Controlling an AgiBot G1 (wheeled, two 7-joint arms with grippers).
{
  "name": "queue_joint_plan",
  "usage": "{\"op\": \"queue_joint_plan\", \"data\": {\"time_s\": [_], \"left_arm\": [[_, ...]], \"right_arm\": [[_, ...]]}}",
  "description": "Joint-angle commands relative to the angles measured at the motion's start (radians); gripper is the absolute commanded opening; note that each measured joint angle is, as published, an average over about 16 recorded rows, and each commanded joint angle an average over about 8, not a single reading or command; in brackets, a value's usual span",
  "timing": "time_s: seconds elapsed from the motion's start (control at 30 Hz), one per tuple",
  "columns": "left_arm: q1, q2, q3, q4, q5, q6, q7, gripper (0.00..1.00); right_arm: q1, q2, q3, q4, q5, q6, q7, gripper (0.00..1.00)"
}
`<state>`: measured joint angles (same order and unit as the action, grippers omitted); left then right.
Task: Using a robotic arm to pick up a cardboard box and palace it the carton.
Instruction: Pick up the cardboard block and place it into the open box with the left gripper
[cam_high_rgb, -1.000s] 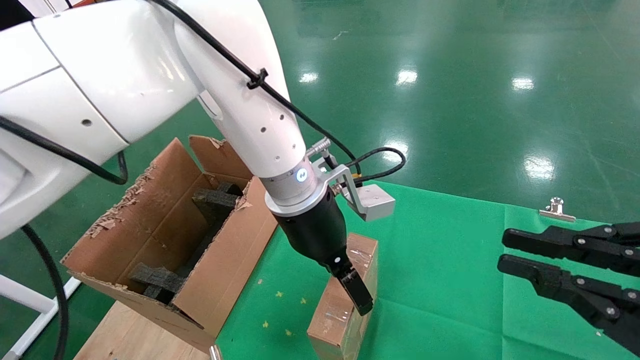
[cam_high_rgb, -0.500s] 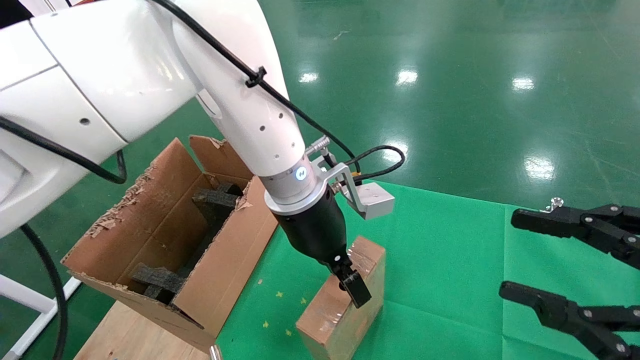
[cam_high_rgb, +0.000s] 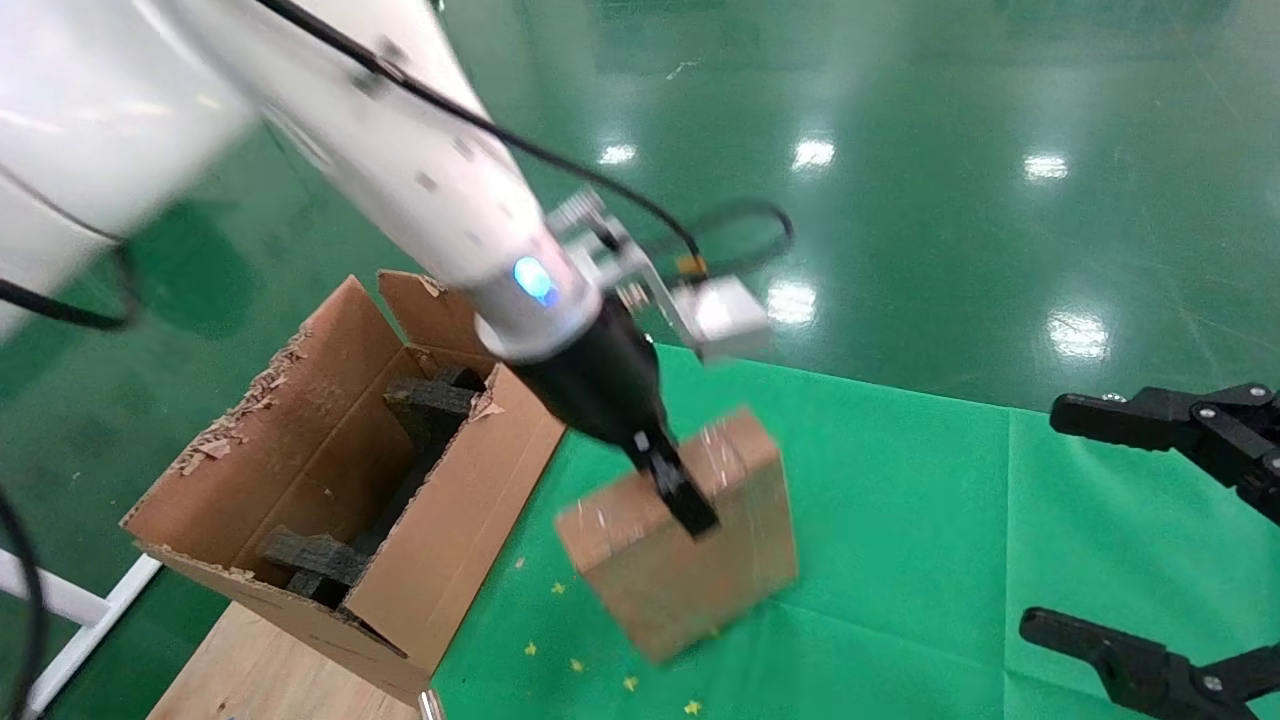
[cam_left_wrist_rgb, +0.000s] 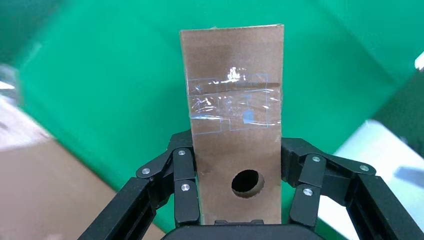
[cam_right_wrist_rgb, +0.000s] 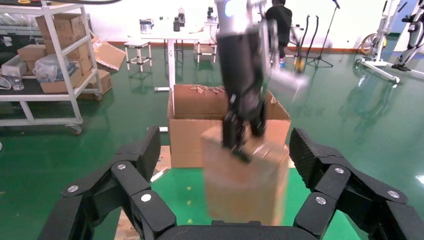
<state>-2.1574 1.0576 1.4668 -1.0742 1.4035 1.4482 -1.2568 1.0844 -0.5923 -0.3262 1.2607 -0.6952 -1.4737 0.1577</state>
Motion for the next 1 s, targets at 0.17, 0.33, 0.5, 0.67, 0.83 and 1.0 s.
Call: {"op": "queue_joint_plan", "data": {"time_s": [0.17,0.33,0.5,0.67,0.83,1.0], "left_arm": [[-0.109,-0.100,-0.058,0.018,0.018,-0.033,0.096,0.00],[-0.212,-0.175,-0.072,0.066,0.098,-0.042,0.177,0.00],[-0.273,-0.247,-0.053,0.125,0.189,-0.025,0.250,0.00],[-0.278,-0.317,-0.018,0.188,0.259,0.002,0.291,0.00],[-0.207,-0.379,0.005,0.266,0.270,-0.025,0.282,0.00],[-0.106,-0.405,0.012,0.360,0.245,-0.097,0.272,0.00]], "right_arm": [[0.000,0.000,0.000,0.000,0.000,0.000,0.000,1.00],[0.000,0.000,0.000,0.000,0.000,0.000,0.000,1.00],[0.000,0.000,0.000,0.000,0.000,0.000,0.000,1.00],[0.000,0.000,0.000,0.000,0.000,0.000,0.000,1.00],[0.000,0.000,0.000,0.000,0.000,0.000,0.000,1.00],[0.000,0.000,0.000,0.000,0.000,0.000,0.000,1.00]]}}
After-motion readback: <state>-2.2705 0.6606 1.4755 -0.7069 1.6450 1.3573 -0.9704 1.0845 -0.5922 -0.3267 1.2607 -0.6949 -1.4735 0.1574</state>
